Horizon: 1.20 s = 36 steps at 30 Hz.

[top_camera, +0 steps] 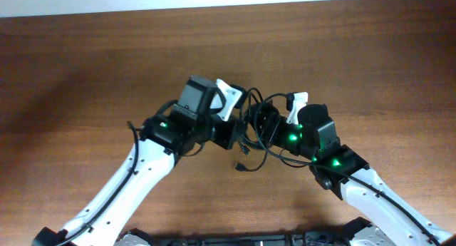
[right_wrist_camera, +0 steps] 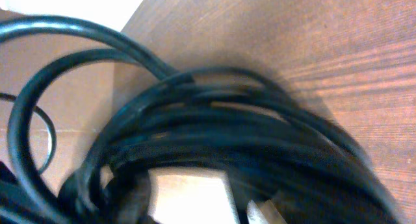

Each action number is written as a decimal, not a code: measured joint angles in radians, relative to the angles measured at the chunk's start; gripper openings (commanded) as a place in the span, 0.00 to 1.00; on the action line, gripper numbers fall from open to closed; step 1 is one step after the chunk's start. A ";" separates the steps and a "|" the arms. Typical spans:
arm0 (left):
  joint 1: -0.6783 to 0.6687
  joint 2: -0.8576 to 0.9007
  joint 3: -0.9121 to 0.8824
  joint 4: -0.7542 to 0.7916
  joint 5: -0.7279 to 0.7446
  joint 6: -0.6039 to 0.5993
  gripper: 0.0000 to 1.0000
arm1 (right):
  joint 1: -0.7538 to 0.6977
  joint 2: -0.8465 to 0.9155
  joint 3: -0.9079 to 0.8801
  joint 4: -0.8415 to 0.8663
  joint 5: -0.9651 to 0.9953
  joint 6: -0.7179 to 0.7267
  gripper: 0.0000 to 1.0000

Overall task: Untangle cables
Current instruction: 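Pull the cables apart, left gripper left and right gripper right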

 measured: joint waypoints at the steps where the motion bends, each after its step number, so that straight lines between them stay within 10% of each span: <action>1: 0.025 0.000 0.000 -0.005 0.002 0.005 0.00 | 0.000 0.000 0.001 0.004 -0.006 0.003 0.77; 9: 0.258 0.000 0.000 -0.019 -0.097 -0.042 0.00 | -0.001 -0.146 0.002 0.003 -0.112 -0.103 0.99; 17: 0.257 0.000 0.000 -0.216 0.177 0.387 0.00 | -0.002 -0.153 0.004 -0.123 -0.128 -0.551 0.99; 21: 0.257 0.000 0.000 -0.226 0.270 0.495 0.00 | -0.002 -0.153 0.004 -0.171 -0.128 -0.634 0.75; 25: 0.257 0.000 0.000 -0.206 0.393 0.539 0.00 | -0.002 -0.153 0.003 -0.188 -0.151 -0.667 0.26; 29: 0.257 0.000 0.000 -0.205 0.410 0.544 0.00 | -0.004 -0.151 0.003 -0.195 -0.174 -0.674 0.04; 33: 0.257 0.000 0.000 -0.201 0.399 0.550 0.82 | -0.004 -0.151 0.003 -0.195 -0.195 -0.673 0.04; 36: 0.256 -0.001 -0.002 -0.100 0.399 0.510 0.90 | -0.005 -0.149 0.004 -0.281 -0.180 -0.674 0.04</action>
